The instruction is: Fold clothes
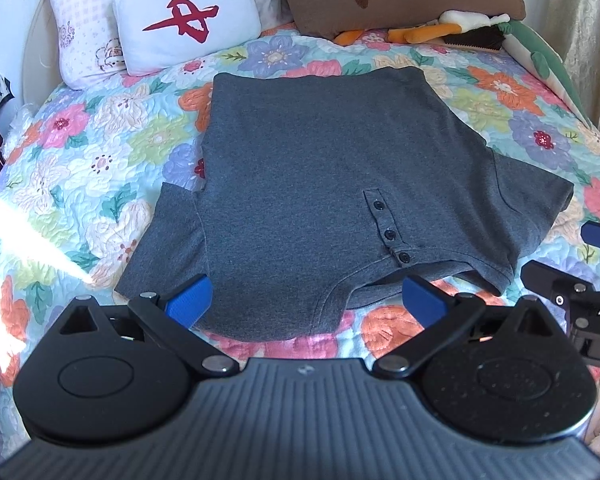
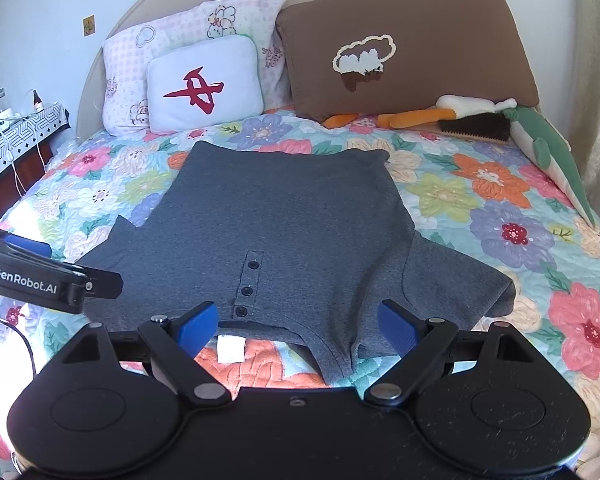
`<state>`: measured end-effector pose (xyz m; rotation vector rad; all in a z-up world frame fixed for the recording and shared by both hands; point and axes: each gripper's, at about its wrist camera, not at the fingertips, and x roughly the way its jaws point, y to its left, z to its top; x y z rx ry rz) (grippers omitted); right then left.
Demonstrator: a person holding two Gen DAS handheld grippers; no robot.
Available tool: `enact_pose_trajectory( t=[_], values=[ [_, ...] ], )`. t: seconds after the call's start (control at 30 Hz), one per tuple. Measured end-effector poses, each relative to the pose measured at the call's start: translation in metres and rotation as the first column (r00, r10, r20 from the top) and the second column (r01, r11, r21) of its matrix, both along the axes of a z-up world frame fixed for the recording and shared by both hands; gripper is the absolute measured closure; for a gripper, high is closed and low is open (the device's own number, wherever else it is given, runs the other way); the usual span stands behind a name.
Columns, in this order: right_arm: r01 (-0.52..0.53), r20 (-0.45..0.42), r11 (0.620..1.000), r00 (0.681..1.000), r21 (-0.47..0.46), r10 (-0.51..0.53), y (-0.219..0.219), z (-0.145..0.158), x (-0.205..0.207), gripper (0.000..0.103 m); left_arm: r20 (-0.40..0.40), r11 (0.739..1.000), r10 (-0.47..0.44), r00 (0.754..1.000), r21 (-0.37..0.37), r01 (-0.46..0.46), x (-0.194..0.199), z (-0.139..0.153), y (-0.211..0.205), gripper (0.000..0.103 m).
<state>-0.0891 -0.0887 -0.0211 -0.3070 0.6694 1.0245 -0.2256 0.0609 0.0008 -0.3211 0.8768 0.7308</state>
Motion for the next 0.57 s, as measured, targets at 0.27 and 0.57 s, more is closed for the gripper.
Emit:
enact_pose_trajectory(
  t=[0.27, 0.57],
  values=[
    [-0.004, 0.002, 1.000, 1.000, -0.008, 0.004, 0.000, -0.001, 0.000, 0.013, -0.006, 1.000, -0.008, 1.000, 0.004, 0.008, 0.000, 0.000, 0.000, 0.000],
    [-0.002, 0.000, 1.000, 1.000, -0.025, 0.002, 0.002, -0.003, 0.001, 0.013, -0.035, 0.999, 0.015, 0.999, -0.049, -0.017, -0.003, -0.009, 0.010, 0.000]
  ],
)
